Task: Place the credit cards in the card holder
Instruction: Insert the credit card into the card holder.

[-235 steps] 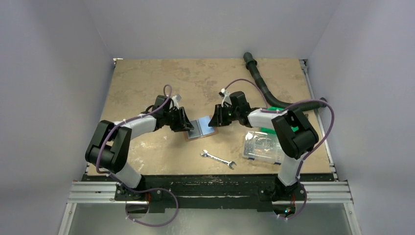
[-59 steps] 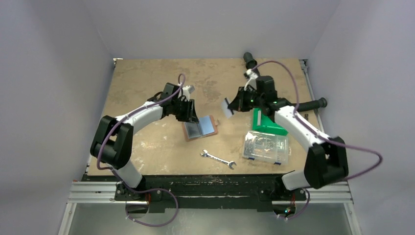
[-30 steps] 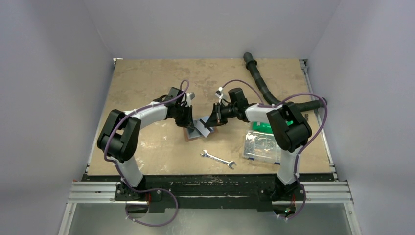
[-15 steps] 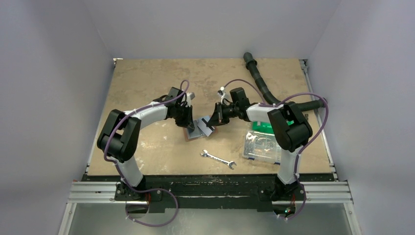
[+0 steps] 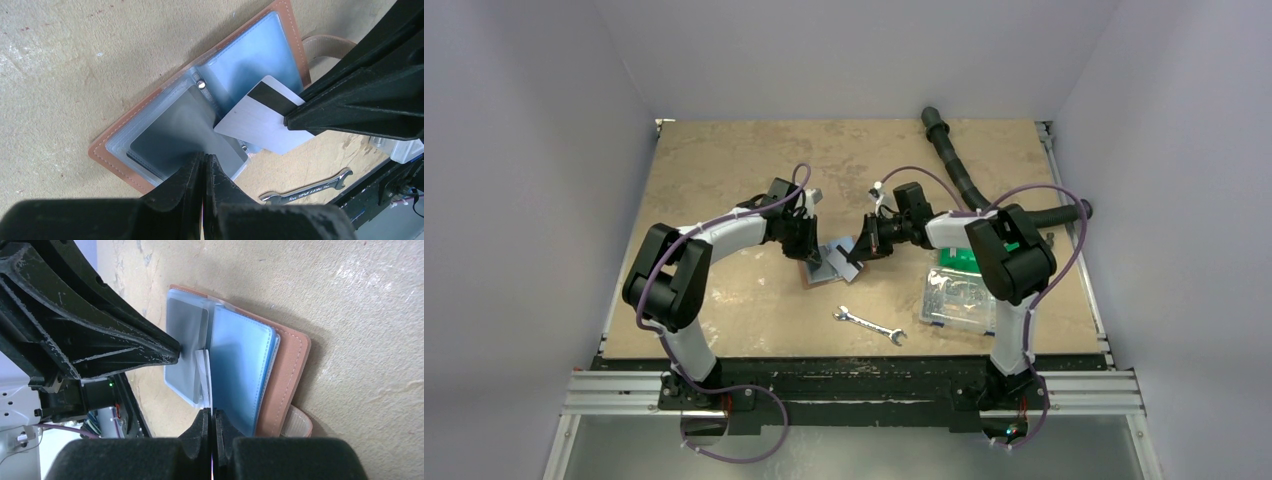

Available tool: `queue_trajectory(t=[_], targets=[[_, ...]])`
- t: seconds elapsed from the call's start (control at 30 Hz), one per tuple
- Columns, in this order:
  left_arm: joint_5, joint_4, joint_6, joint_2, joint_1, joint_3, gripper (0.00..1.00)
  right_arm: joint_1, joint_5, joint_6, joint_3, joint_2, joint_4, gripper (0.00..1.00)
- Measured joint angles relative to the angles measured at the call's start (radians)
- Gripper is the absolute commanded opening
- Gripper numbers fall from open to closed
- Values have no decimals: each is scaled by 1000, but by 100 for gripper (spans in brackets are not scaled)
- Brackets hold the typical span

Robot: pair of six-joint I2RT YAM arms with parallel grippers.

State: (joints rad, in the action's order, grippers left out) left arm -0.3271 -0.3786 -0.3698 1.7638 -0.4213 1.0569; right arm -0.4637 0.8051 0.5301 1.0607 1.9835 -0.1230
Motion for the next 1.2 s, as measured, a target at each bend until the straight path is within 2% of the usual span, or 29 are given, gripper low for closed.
queue_trajectory(t=[0.4,0.8,1.2], targets=[[0,0,0,0,0,0,0,-1,52,67,17,66,-115,0],[2,0,7,-1,0,0,0,-5,80,237,19,152,-349,0],[9,0,15,-2,1,2,0,-22,42,351,-45,158,-540,0]])
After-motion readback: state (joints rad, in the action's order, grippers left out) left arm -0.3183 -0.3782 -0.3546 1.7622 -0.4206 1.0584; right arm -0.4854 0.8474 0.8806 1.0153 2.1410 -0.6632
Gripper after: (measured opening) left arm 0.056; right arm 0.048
